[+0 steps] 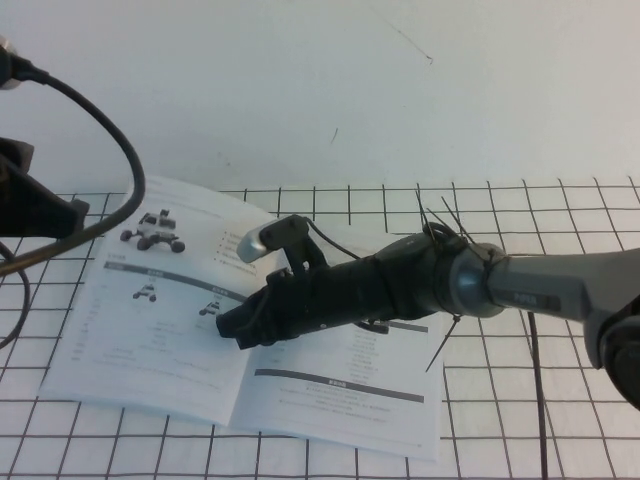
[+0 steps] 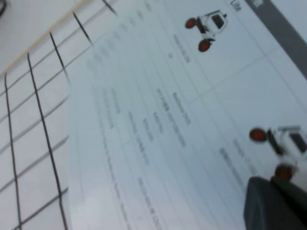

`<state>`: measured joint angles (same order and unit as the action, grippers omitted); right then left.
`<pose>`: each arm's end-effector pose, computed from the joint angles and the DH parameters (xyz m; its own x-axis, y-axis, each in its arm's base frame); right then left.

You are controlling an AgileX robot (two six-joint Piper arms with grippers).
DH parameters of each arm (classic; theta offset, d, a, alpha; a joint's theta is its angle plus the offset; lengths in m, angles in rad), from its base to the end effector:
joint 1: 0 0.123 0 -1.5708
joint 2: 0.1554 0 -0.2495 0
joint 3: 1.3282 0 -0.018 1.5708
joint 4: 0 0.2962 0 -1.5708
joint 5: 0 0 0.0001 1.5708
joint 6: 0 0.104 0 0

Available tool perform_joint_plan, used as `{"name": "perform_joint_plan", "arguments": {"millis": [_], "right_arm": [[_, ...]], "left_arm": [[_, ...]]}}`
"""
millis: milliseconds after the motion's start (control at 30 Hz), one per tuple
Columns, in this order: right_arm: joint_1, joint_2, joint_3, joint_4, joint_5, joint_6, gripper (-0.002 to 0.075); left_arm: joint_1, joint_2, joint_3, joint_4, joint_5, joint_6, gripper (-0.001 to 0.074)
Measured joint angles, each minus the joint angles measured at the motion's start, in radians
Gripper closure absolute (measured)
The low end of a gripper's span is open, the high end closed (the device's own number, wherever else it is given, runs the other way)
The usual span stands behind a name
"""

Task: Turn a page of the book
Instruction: Open the closed book

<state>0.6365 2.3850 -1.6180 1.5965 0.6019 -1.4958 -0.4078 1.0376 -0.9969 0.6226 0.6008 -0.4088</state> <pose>0.3791 0.3535 0.0392 -0.5816 -0.3212 -0.7474 -0.7918 0.4341 0.4296 0.2806 -0.0838 0.3429 -0.3926 0.2986 -0.8699 0.1539 0.9538 0.2580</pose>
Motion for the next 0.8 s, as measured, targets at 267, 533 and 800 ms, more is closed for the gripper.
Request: {"name": "perform_joint_plan", "arguments": {"millis": [267, 533, 800], "right_arm": [[0.005, 0.009, -0.002, -0.039, 0.001, 0.002, 0.0725], [0.002, -0.197, 0.0, -0.282, 0.004, -0.001, 0.0725], [-0.053, -0.575, 0.0, -0.9, 0.105, 0.367, 0.0725]], "left_arm": [[0.0, 0.0, 0.0, -0.011, 0.004, 0.004, 0.0737], [0.0, -0.083, 0.0, -0.072, 0.019, 0.124, 0.0737], [0.0, -0.296, 0.0, -0.682, 0.262, 0.804, 0.0737]]}}
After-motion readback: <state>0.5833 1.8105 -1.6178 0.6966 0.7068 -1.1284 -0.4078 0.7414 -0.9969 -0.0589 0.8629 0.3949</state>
